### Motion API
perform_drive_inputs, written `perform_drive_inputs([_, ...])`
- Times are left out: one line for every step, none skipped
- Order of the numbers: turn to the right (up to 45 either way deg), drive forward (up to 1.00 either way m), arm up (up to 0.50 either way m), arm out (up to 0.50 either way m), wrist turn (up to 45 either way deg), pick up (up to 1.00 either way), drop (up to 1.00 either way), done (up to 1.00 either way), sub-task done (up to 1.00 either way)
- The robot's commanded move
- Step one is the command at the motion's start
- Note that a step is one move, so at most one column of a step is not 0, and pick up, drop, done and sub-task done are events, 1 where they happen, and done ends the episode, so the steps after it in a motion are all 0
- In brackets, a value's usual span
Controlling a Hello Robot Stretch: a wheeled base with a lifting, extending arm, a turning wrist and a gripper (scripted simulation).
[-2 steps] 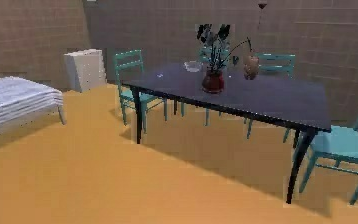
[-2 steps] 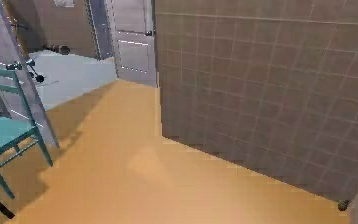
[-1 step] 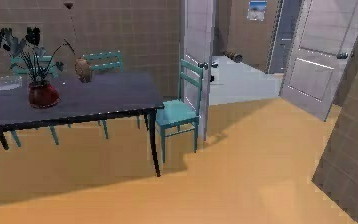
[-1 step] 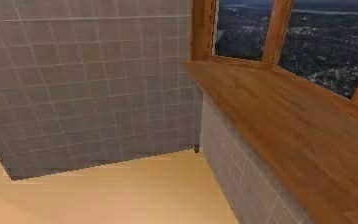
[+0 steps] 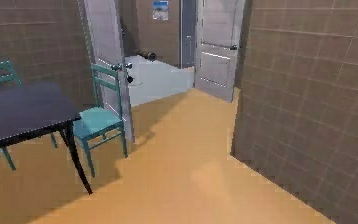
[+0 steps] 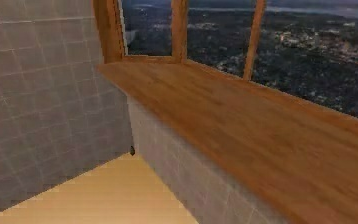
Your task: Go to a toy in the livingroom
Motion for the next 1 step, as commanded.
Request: perform_drive_inputs([0.0,1.0,0.0,0.0,0.0,0.0,0.0,0.0,0.0])
